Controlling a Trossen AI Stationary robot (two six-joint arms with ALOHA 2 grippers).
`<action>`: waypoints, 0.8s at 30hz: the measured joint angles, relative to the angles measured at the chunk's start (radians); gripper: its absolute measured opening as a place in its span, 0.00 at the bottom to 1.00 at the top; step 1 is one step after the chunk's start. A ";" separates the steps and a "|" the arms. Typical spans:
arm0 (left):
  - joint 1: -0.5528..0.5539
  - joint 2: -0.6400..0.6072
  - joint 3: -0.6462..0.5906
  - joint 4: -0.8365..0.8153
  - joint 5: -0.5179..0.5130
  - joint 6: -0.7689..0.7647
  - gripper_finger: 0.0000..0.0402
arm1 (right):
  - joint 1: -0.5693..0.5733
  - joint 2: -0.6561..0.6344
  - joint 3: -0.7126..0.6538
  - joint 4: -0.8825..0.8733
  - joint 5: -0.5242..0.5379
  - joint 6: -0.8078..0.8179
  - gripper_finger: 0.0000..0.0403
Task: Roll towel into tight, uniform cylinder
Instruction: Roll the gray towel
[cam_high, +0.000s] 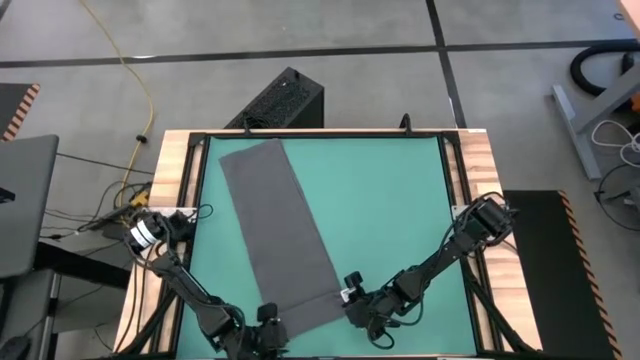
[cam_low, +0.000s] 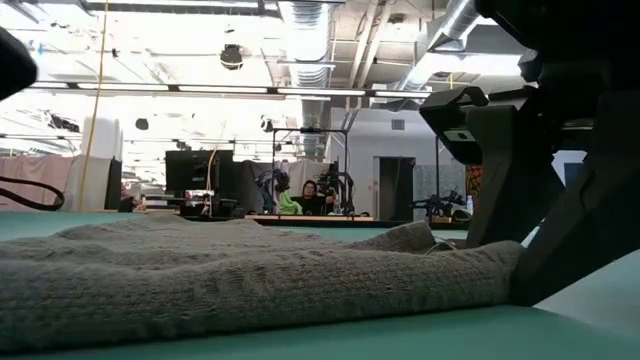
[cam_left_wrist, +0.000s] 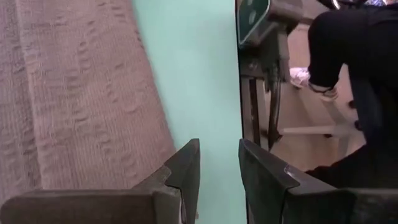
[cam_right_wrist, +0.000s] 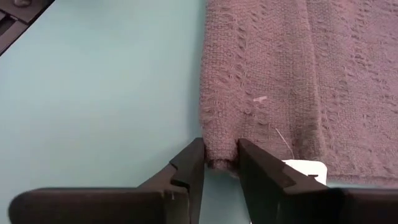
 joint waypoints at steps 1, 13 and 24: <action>-0.003 0.000 0.000 -0.014 0.000 -0.006 0.25 | -0.003 0.000 0.000 0.003 -0.001 0.000 0.30; 0.048 -0.121 0.001 -0.239 0.060 0.049 0.25 | -0.021 0.002 -0.001 0.005 -0.005 0.032 0.29; 0.145 -0.201 0.001 -0.259 0.023 0.095 0.45 | -0.031 0.002 -0.001 0.008 -0.004 0.052 0.29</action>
